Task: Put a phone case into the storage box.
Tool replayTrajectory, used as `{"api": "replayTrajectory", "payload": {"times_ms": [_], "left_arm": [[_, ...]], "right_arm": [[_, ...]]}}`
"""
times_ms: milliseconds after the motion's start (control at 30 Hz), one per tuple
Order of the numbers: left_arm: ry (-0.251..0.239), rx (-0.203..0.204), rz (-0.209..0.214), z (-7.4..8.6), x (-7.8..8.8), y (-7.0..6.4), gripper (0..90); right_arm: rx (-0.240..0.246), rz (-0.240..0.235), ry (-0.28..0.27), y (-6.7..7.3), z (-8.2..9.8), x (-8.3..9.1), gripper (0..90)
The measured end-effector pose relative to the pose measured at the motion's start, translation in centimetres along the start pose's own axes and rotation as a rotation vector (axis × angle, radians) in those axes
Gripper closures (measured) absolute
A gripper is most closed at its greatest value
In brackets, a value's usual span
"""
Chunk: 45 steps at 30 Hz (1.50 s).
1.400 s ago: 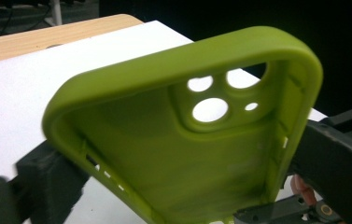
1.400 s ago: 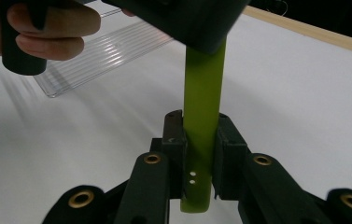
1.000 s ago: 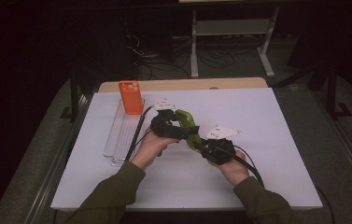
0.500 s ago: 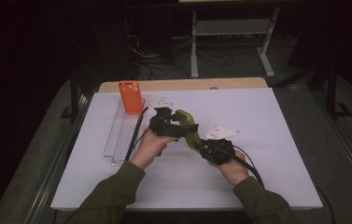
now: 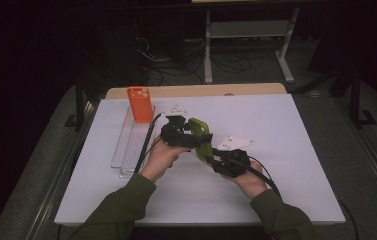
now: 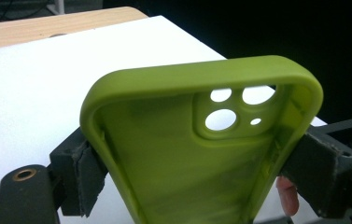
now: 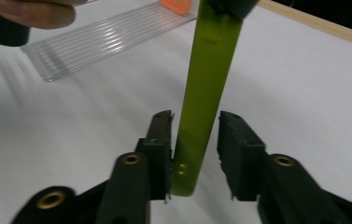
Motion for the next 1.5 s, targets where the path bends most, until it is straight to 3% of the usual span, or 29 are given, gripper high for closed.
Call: {"api": "replayTrajectory", "payload": {"times_ms": [133, 267, 333, 567, 700, 767, 967, 1300, 1500], "left_arm": [[0.006, -0.009, -0.006, 0.0, 0.1, 0.0, 15.7], [0.01, -0.02, -0.014, 0.0, 0.2, 0.1, 15.8], [0.007, -0.015, -0.014, 0.0, 0.2, 0.1, 15.8], [0.011, -0.035, -0.027, -0.1, 0.5, 0.2, 15.9], [0.0, -0.033, -0.029, -0.2, 0.6, 0.1, 15.9], [0.0, -0.04, -0.031, -0.2, 0.7, 0.2, 15.9], [-0.007, -0.043, -0.035, -0.3, 0.9, 0.2, 15.9], [-0.007, -0.067, -0.045, -0.5, 1.4, 0.4, 16.0], [-0.022, -0.062, -0.051, -0.7, 1.9, 0.6, 16.0]], "right_arm": [[0.013, -0.021, 0.02, -0.1, -0.1, 0.2, 38.9], [0.011, -0.019, 0.047, -0.5, 0.1, 0.3, 25.7], [0.015, -0.03, 0.053, -0.7, 0.1, 0.4, 20.2], [0.042, -0.001, 0.066, -1.8, 1.2, 1.2, 5.2], [0.013, 0.014, 0.06, -2.6, 2.0, 2.2, 1.4], [0.035, 0.036, 0.053, -3.3, 2.4, 2.7, 1.3], [0.019, 0.053, 0.049, -4.0, 4.1, 4.0, 0.4], [-0.009, 0.079, 0.039, -4.8, 6.5, 5.0, 0.4], [-0.018, 0.091, 0.071, -5.1, 7.7, 5.4, 0.4]]}}
Point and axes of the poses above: each handheld gripper's, and its own axes: x roughly backward along the jaws, z roughly out of its underside, y roughly to its left, the point moved 4 cm from there along -x, roughly forward along the jaws, and after that the axes turned 3 degrees about -x, right-handed, at the moved point
